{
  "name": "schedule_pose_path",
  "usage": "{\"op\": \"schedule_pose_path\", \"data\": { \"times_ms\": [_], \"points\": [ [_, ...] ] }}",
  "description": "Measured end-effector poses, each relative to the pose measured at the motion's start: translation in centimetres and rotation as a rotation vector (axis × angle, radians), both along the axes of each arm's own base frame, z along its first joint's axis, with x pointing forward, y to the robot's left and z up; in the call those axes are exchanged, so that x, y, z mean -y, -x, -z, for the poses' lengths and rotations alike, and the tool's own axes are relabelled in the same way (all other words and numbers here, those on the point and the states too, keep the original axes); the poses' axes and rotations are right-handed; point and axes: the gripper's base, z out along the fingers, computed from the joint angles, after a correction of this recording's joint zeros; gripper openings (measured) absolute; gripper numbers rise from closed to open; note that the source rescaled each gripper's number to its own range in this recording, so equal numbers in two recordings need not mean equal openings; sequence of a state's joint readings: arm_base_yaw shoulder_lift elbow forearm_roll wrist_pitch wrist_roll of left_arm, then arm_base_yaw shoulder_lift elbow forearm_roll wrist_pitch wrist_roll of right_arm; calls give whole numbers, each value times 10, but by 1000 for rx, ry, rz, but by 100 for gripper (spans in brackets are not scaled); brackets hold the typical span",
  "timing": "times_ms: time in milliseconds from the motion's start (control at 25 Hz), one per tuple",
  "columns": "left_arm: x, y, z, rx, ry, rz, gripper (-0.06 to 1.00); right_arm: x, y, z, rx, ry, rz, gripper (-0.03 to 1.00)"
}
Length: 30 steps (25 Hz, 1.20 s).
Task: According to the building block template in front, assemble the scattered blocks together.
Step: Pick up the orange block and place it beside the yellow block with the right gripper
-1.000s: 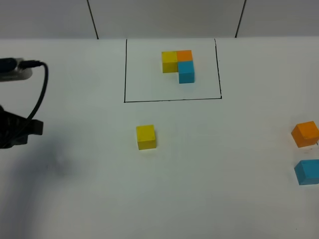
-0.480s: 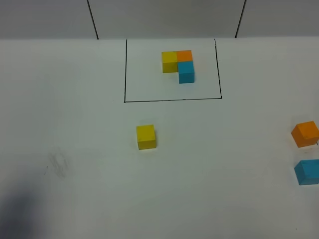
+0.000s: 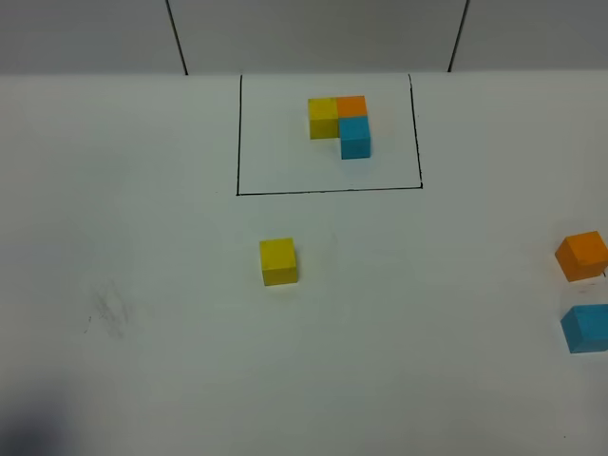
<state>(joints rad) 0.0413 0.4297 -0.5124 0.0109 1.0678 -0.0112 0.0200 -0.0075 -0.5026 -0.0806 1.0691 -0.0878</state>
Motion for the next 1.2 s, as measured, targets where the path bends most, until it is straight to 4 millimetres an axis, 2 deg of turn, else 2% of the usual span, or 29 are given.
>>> {"op": "schedule_pose_path", "data": {
  "times_ms": [120,920,1040,1200],
  "points": [
    [-3,2,-1,13,-40,-9,0,0,0,0,0,0,0,1],
    [0,3,0,17,-21,27,0,0,0,0,0,0,0,1],
    [0,7,-1,49,-23,27,0,0,0,0,0,0,0,1],
    [1,23,-5,161,-30,26,0,0,0,0,0,0,0,1]
  ]
}}
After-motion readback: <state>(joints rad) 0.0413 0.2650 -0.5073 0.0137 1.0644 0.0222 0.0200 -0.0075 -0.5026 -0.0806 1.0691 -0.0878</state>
